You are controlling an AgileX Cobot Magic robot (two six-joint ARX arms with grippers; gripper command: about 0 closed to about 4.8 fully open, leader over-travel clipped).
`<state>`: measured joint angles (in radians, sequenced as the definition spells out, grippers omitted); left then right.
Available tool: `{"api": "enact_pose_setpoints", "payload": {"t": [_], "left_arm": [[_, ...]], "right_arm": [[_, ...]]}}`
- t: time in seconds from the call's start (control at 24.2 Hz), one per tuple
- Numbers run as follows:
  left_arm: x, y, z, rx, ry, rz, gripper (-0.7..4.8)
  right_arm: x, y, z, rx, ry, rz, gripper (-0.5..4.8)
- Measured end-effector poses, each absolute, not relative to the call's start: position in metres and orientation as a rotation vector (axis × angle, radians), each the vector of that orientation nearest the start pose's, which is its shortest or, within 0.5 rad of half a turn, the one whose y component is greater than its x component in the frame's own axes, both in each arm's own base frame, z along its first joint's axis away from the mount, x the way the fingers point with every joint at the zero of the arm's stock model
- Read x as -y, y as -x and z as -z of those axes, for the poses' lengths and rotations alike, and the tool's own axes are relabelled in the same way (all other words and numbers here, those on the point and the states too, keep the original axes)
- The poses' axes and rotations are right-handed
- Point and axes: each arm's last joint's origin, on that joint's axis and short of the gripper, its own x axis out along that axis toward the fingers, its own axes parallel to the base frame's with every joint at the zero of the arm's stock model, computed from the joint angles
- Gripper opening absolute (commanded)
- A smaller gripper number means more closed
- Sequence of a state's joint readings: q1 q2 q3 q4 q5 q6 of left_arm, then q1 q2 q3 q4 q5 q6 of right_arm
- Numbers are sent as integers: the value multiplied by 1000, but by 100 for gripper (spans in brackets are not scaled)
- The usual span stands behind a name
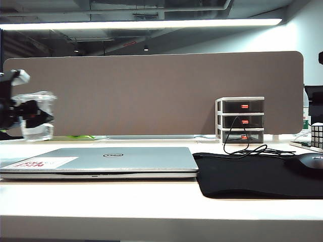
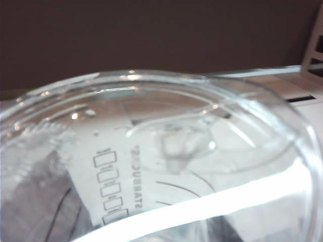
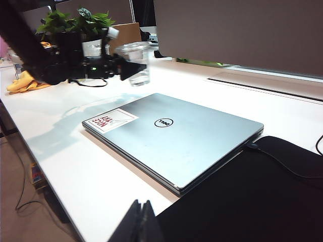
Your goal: Pick up the coffee cup and place it on the left side of the laptop.
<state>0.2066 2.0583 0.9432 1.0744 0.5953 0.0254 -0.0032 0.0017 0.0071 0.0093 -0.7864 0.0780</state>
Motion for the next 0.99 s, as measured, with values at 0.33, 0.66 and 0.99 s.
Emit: {"api": "enact_pose_setpoints", "payload": {"t": [0.33, 0.66, 0.99], "left_arm": [[-92, -310, -106, -31, 54, 263, 305], [-87, -287, -92, -88, 77, 201, 305], [-85, -277, -89, -100, 38, 150, 350]], "right_arm": [[-21, -88, -167, -17, -68, -803, -1], [-21, -88, -167, -17, -67, -829, -1], [-21, -88, -167, -18, -67, -835, -1]]}}
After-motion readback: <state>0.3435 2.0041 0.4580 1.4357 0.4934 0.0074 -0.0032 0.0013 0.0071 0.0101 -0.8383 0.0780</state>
